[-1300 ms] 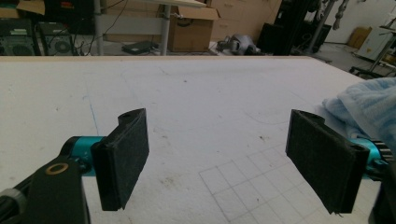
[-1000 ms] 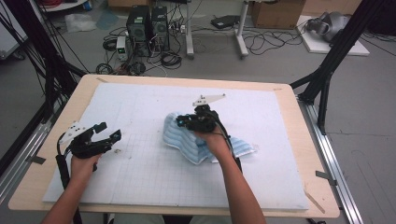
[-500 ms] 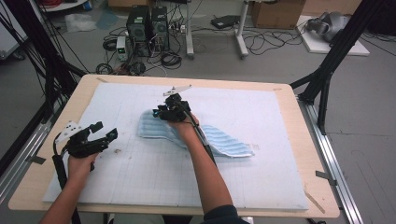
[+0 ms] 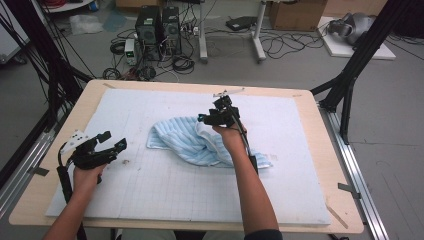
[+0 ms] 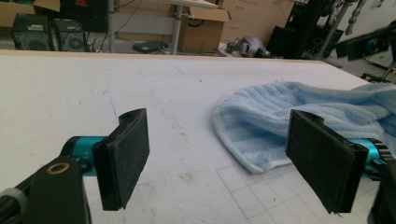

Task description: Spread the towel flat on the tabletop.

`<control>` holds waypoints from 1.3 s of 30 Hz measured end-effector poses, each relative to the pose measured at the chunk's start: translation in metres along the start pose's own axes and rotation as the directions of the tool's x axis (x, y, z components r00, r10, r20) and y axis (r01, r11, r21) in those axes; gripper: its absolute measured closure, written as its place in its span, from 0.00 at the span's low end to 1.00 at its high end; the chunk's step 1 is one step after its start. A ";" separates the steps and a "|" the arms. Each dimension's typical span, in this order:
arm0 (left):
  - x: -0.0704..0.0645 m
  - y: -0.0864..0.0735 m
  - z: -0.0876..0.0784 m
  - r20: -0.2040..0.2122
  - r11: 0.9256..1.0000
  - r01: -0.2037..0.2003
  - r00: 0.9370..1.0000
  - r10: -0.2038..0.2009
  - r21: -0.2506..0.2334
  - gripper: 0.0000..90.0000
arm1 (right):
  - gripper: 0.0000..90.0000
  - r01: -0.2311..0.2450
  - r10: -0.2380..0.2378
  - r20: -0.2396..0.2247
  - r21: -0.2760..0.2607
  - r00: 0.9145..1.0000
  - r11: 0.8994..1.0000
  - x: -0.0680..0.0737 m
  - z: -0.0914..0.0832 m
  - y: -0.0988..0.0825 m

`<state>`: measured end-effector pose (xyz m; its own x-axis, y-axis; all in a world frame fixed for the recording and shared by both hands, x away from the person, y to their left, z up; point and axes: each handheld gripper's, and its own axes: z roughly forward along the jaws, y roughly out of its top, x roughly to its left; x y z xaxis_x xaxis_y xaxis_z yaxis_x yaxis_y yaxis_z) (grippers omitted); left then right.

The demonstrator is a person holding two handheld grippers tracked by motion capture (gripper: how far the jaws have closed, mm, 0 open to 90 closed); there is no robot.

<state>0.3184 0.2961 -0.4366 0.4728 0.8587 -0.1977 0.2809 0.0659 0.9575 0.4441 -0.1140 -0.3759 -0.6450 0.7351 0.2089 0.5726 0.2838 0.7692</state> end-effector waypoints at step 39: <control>-0.009 -0.006 0.011 0.055 0.998 -0.019 0.998 0.015 0.064 0.25 | 0.47 -0.079 0.104 0.282 -0.098 0.954 0.992 -0.066 -0.028 0.008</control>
<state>0.3214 0.2820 -0.4431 0.5227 0.8301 -0.1943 0.3248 0.0168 0.9456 0.4774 -0.1769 -0.3665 -0.4130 0.9042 0.1088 0.5691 0.1629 0.8060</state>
